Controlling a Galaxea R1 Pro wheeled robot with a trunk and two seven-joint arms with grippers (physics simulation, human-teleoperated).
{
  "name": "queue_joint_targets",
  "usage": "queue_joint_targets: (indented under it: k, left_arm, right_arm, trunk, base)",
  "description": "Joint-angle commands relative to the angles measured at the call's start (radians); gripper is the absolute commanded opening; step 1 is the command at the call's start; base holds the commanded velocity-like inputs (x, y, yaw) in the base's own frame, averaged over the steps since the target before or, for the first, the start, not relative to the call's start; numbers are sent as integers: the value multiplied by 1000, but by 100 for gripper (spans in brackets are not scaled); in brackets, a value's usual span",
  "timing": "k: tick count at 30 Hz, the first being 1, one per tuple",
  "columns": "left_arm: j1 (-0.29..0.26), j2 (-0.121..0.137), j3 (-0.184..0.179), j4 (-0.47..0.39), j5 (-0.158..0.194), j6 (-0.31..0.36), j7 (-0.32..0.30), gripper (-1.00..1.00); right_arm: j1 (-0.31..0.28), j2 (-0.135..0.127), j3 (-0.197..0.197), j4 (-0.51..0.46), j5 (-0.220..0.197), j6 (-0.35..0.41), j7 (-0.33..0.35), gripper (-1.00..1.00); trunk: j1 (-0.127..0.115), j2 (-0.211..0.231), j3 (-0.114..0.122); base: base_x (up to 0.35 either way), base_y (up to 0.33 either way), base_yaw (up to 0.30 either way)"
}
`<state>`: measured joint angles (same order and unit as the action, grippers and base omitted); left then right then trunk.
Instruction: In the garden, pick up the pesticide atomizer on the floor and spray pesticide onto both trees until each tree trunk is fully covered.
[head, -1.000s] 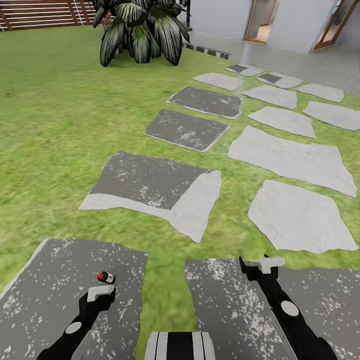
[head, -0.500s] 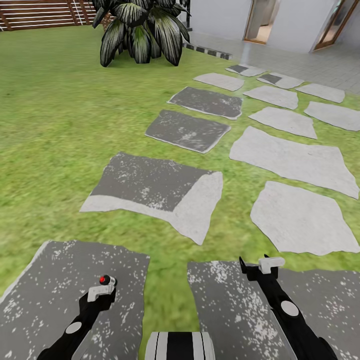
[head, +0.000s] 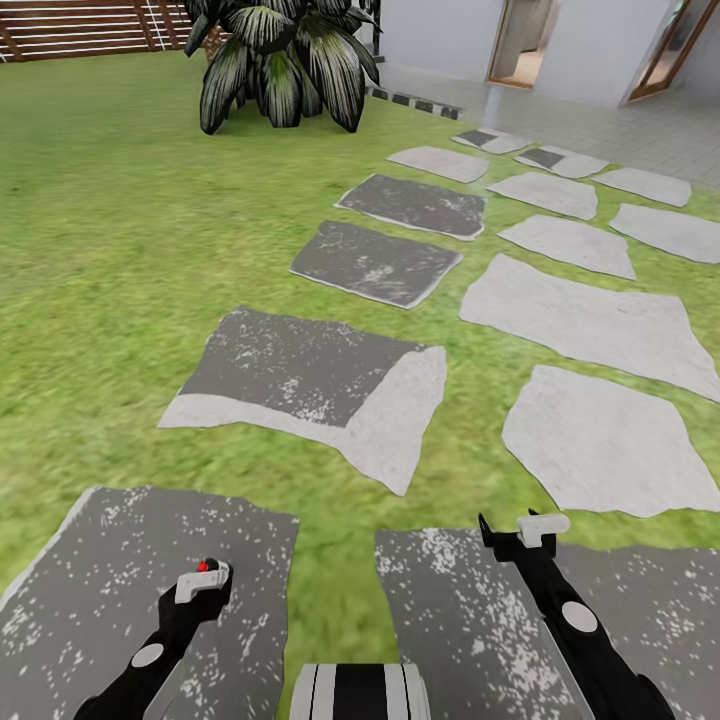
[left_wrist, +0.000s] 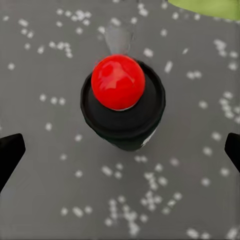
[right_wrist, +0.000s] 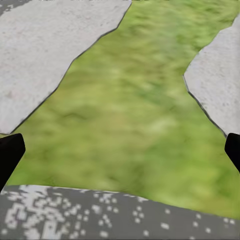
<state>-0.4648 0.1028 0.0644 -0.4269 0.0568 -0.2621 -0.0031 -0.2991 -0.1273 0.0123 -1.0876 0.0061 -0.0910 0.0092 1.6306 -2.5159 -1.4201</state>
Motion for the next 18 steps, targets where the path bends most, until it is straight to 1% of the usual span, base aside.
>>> queue_joint_targets:
  k: [1, 17, 18]
  left_arm:
    - [0, 0, 0, 0, 0, 0, 0, 100]
    - [0, 1, 0, -5, 0, 0, 0, 100]
    - [0, 1, 1, -5, 0, 0, 0, 100]
  right_arm:
    - [0, 0, 0, 0, 0, 0, 0, 100]
    - [0, 0, 0, -1, 0, 0, 0, 100]
    - [0, 0, 0, -1, 0, 0, 0, 100]
  trunk:
    - [0, 0, 0]
    - [0, 0, 0]
    - [0, 0, -4]
  base:
    - [81, 0, 0]
    - [8, 0, 0]
    - [0, 0, 0]
